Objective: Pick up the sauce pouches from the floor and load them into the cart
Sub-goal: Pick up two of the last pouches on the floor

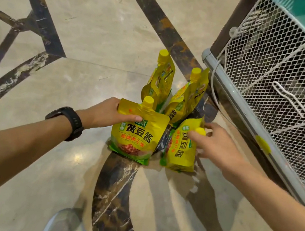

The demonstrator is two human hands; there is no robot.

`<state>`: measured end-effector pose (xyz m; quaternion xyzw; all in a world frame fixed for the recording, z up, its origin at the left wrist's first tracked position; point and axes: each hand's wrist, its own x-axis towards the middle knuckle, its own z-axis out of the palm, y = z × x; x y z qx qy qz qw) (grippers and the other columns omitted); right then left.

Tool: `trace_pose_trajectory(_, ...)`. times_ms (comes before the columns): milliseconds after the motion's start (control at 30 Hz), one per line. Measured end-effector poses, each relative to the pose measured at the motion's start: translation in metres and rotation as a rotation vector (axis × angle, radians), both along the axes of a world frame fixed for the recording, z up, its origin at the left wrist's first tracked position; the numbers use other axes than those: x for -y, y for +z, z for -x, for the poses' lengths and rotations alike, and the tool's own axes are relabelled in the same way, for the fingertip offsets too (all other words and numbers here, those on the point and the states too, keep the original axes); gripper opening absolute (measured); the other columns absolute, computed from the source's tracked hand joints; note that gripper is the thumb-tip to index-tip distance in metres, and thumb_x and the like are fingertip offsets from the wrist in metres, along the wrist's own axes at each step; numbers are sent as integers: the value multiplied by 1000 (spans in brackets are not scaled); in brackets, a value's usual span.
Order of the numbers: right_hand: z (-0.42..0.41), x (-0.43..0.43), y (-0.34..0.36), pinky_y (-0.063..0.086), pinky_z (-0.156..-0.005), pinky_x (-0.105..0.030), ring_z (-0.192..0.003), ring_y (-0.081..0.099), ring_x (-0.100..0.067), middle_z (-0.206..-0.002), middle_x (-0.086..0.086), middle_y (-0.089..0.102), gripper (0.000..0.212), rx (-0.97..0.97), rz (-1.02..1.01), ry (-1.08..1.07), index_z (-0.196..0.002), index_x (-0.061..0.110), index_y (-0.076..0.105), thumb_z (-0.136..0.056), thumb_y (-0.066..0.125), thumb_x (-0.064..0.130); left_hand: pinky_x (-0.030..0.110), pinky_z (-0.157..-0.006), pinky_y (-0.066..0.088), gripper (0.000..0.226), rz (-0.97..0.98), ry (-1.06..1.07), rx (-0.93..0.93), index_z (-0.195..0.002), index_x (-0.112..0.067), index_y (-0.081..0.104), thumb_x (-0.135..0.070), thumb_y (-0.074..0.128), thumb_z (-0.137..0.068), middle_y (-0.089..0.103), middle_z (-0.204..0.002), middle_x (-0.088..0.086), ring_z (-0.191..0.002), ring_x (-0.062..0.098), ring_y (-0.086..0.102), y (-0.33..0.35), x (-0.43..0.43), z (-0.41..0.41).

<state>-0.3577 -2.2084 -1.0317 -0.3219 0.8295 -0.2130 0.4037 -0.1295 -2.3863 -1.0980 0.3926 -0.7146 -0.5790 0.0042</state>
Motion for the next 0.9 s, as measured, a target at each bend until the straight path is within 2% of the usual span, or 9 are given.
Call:
trace_pose_trajectory(100, -3, 4, -7, 44, -68, -33, -82, 62, -29, -80, -1, 66, 17, -369, 72, 220, -84, 21, 57, -75, 71, 27, 16, -83, 52, 33, -28, 18, -15, -115, -31, 73, -43, 71, -84, 76, -108, -12, -96, 2, 72, -2, -1, 0)
trace_pose_trajectory(200, 2, 5, -12, 48, -65, -37, -77, 62, -31, -74, -4, 67, 15, -362, 143, 191, -71, 19, 58, -76, 72, 23, 17, -84, 52, 35, -51, 41, -37, -118, -29, 73, -41, 71, -85, 75, -111, -11, -97, 2, 72, -3, -3, -1)
trace_pose_trajectory(267, 7, 6, -14, 43, -61, -33, -73, 61, -31, -70, -5, 65, 22, -365, 134, 218, -65, 18, 55, -75, 74, 18, 15, -83, 52, 34, -59, 59, -49, -118, -29, 72, -40, 71, -86, 75, -112, -11, -97, 2, 71, -4, -5, -2)
trace_pose_trajectory(400, 18, 0, -5, 36, -58, -26, -67, 57, -12, -70, 6, 62, 17, -360, 180, 371, -79, 17, 65, -73, 78, 9, 14, -82, 51, 36, -36, 47, -39, -118, -29, 72, -42, 70, -85, 75, -113, -10, -98, 1, 70, -5, -5, -3)
trace_pose_trajectory(500, 26, -5, 5, 36, -56, -17, -70, 56, 3, -68, 14, 60, 24, -342, 222, 544, -88, 23, 67, -76, 76, 4, 10, -80, 52, 31, -32, 42, -46, -116, -30, 72, -40, 70, -87, 74, -111, -12, -96, -1, 70, -4, -6, -5)
trace_pose_trajectory(567, 25, -5, 7, 45, -62, -24, -74, 57, 3, -74, 16, 62, 29, -331, 271, 590, -92, 28, 67, -77, 77, 6, 9, -79, 52, 29, -19, 32, -50, -114, -32, 72, -41, 70, -86, 74, -109, -14, -96, -3, 70, -4, -7, -4)
trace_pose_trajectory(700, 26, -7, -3, 52, -68, -38, -76, 61, -2, -81, 17, 67, 27, -293, 281, 534, -96, 33, 68, -75, 82, 24, 23, -87, 56, 37, 38, -8, -25, -109, -34, 74, -53, 68, -77, 77, -106, -11, -94, 1, 72, -6, -9, -5)
trace_pose_trajectory(833, 30, -11, -19, 53, -70, -52, -75, 68, -22, -78, 0, 73, 18, -105, 308, 397, -82, 20, 71, -77, 79, 36, 32, -90, 58, 33, 48, -51, -10, -106, -29, 75, -43, 76, -77, 78, -102, -9, -93, 5, 73, -12, -8, -11)
trace_pose_trajectory(900, 32, -10, -19, 55, -71, -51, -75, 70, -23, -78, -3, 75, 16, -61, 293, 355, -81, 15, 73, -78, 79, 30, 42, -94, 57, 39, 24, -89, -13, -111, -19, 74, -33, 83, -76, 77, -107, -3, -99, 13, 72, -16, -6, -17)
